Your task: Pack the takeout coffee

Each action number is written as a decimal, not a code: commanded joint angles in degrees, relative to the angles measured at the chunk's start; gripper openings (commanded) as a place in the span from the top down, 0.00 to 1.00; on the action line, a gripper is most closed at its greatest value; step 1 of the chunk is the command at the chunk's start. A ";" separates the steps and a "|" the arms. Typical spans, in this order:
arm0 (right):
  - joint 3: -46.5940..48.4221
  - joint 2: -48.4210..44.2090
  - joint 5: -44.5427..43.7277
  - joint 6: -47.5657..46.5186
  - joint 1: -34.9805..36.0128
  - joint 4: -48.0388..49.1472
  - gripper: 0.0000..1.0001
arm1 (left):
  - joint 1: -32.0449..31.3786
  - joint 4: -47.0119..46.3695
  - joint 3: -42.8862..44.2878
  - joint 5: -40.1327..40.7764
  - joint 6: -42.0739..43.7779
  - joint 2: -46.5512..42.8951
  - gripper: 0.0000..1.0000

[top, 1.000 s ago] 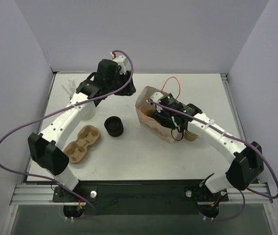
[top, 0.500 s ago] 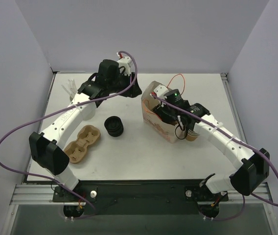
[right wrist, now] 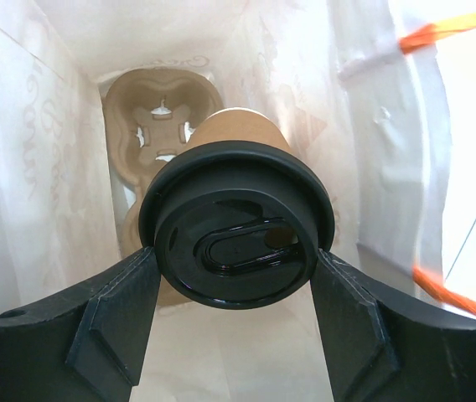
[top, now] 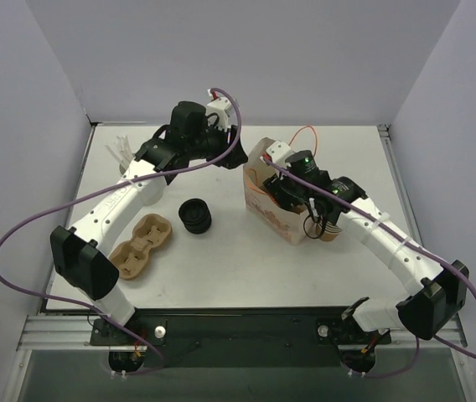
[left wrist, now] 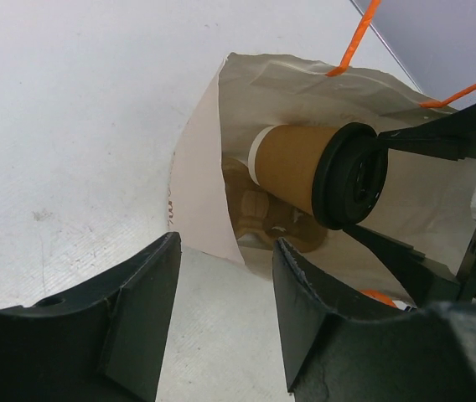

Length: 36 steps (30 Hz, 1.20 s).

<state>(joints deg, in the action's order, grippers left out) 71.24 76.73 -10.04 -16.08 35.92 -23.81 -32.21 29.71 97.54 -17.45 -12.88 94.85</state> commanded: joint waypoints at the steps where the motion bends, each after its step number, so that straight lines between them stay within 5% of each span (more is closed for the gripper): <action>1: -0.49 -3.16 -1.30 0.52 -0.50 -0.80 0.43 | -0.22 -4.31 3.27 -0.92 2.77 1.21 0.42; 14: -1.46 -4.39 0.28 0.08 -0.50 -2.73 0.43 | -2.33 -6.60 4.77 0.40 6.64 5.70 0.45; 15: -1.63 -4.66 0.64 0.17 -0.50 -2.90 0.43 | -2.51 -6.60 4.59 0.49 6.99 5.44 0.50; 16: -2.24 -4.83 0.64 0.17 -0.50 -2.91 0.43 | -2.77 -6.16 4.33 0.66 7.43 5.26 0.69; 20: -4.27 -5.80 2.22 0.25 -0.24 -2.91 0.44 | -3.74 -6.16 -0.05 1.80 7.88 0.79 0.98; 27: -8.39 -10.01 1.52 -1.76 6.51 -4.05 0.44 | -9.09 -11.69 -20.26 10.93 2.25 -20.10 1.00; 31: -12.00 -13.09 -0.50 -2.99 11.18 -4.05 0.44 | -14.02 -24.56 -39.37 14.11 0.33 -33.56 1.00; 36: -14.72 -13.97 -5.60 -3.17 16.10 -4.05 0.45 | -16.22 -30.85 -51.64 17.01 -2.76 -46.83 1.00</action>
<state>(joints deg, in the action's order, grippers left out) 58.17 64.01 -9.96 -18.35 49.19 -27.03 -47.62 9.54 52.23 -5.13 -12.27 54.46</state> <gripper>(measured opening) 0.676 0.022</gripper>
